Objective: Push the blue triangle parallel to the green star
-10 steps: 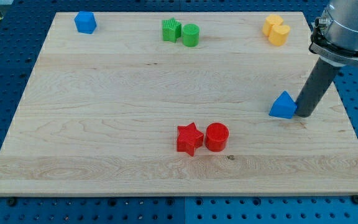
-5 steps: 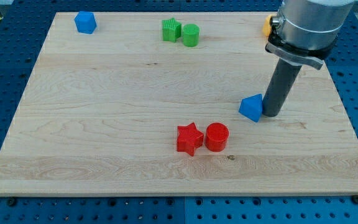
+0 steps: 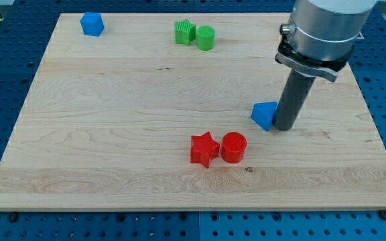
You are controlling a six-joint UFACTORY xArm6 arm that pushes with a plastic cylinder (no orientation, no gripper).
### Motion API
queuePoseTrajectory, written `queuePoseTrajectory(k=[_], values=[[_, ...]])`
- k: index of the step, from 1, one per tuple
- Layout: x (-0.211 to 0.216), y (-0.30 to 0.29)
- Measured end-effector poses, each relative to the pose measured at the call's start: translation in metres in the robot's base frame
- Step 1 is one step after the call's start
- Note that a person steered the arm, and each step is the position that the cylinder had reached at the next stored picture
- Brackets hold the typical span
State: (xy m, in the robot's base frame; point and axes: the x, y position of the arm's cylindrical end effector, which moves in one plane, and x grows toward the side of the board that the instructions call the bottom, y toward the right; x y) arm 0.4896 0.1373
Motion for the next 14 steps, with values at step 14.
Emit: queuePoseTrajectory(k=[14], values=[[-0.151, -0.207]])
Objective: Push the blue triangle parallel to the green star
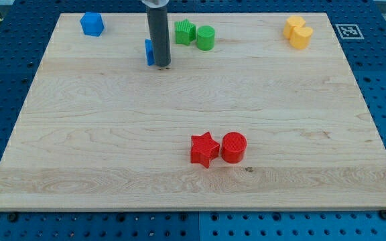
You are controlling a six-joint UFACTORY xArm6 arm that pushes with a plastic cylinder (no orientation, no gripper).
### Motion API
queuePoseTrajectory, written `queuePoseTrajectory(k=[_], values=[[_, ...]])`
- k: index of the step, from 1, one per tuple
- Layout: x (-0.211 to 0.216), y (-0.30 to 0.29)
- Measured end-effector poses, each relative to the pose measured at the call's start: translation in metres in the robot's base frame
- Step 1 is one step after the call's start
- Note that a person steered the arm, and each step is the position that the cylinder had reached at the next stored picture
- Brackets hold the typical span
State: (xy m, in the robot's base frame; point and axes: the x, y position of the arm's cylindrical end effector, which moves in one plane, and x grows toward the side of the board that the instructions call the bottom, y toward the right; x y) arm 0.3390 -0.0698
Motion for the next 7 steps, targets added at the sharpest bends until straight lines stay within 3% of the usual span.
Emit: queuePoseTrajectory(k=[5, 7], values=[[-0.079, -0.039], [-0.086, -0.046]])
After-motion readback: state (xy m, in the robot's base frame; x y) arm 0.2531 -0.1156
